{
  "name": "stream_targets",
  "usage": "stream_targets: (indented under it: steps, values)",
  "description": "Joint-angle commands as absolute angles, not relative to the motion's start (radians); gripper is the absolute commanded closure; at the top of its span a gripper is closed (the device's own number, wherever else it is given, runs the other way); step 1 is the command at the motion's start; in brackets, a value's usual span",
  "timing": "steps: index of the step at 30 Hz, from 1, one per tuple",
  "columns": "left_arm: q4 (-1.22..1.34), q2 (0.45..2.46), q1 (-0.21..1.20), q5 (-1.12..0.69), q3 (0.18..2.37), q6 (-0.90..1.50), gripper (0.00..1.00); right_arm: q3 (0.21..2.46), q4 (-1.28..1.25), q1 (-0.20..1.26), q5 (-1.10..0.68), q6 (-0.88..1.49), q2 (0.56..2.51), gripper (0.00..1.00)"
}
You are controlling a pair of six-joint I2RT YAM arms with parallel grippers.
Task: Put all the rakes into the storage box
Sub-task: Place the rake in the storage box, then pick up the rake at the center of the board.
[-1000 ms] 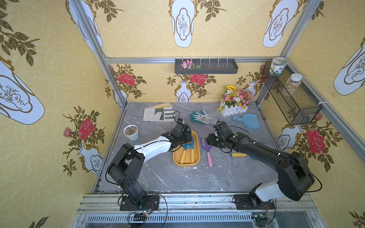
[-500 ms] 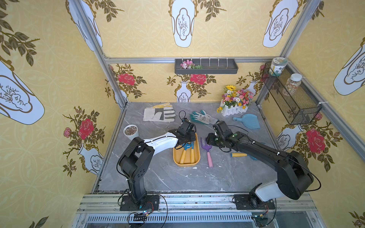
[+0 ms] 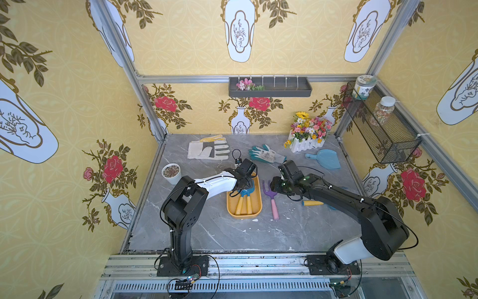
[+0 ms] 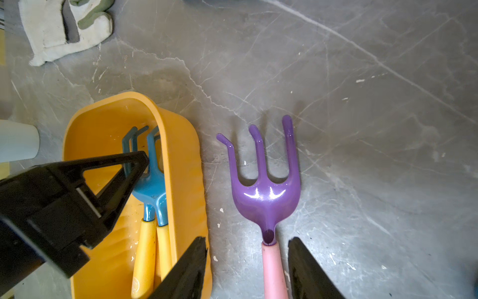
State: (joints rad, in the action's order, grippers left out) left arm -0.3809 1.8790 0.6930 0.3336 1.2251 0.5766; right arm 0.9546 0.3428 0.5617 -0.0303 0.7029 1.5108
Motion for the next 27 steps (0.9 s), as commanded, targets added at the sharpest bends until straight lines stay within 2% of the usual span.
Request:
stream_targets:
  steps: [1, 4, 9, 14, 20, 27]
  values:
    - [-0.391, 1.851, 0.692, 0.375, 1.220, 0.579, 0.67, 0.961, 0.348, 0.566, -0.035, 0.703, 1.533, 0.44]
    - [-0.391, 1.814, 0.692, 0.420, 1.217, 0.579, 0.61, 0.962, 0.373, 0.576, -0.022, 0.691, 1.547, 0.44]
    - [-0.386, 1.768, 0.692, 0.492, 1.196, 0.594, 0.59, 0.943, 0.403, 0.595, -0.011, 0.681, 1.554, 0.42]
    - [-0.354, 1.732, 0.692, 0.500, 1.163, 0.599, 0.59, 0.915, 0.425, 0.630, 0.007, 0.696, 1.558, 0.42]
    - [-0.303, 1.674, 0.692, 0.485, 1.132, 0.589, 0.52, 0.906, 0.460, 0.707, 0.040, 0.696, 1.611, 0.42]
    - [-0.233, 1.596, 0.690, 0.437, 1.084, 0.569, 0.46, 0.860, 0.407, 0.707, 0.047, 0.715, 1.609, 0.53]
